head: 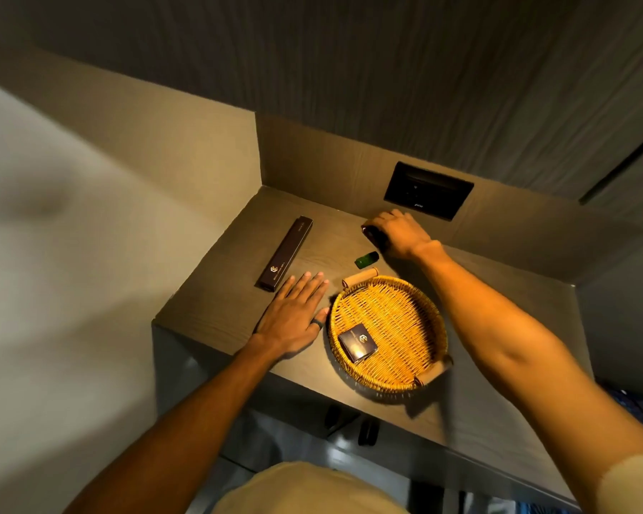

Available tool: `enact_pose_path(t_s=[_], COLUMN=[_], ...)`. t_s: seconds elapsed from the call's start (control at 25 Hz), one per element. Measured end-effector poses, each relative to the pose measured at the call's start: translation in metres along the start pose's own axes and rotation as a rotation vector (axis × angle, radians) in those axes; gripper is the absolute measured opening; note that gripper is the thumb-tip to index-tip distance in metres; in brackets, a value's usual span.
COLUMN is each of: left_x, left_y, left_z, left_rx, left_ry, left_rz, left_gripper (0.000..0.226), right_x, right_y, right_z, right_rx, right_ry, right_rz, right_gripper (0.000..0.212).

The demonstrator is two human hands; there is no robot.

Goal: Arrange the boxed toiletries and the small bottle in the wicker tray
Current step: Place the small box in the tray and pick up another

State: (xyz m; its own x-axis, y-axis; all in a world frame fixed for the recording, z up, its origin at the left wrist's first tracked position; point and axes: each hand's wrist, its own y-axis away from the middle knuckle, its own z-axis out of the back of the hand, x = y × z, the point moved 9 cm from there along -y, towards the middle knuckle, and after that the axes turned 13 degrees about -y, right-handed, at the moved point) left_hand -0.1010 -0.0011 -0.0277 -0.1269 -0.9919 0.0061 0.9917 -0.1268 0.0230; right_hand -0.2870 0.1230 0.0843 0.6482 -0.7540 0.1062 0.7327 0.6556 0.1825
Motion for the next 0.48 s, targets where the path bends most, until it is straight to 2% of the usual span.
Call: enact_pose_path(t_s=[0.16,0.28,0.4,0.48], left_x=[0.000,-0.002,-0.003,-0.003], left_y=[-0.001,0.001,0.001,0.001], left_z=[0.001,0.003,0.005,0.005], left_rx=[0.014,0.019,0.003,0.001], left_ry=[0.007,0.010,0.010,0.001], left_rz=[0.004,-0.005,-0.015,-0.017], left_gripper=[0.064,0.064,0.064,0.064], right_x=[-0.018,-0.025,-0.009,0.013], right_y=[0.007,0.027,0.076,0.112], right_z=[-0.002,0.020,0.040,0.023], right_rx=[0.067,-0.070,-0.253,-0.137], right_ry=[-0.044,-0.256,-0.531,-0.574], right_rz=[-0.111,-0.162,0.010,0.167], right_gripper=[0.064,0.064,0.064,0.063])
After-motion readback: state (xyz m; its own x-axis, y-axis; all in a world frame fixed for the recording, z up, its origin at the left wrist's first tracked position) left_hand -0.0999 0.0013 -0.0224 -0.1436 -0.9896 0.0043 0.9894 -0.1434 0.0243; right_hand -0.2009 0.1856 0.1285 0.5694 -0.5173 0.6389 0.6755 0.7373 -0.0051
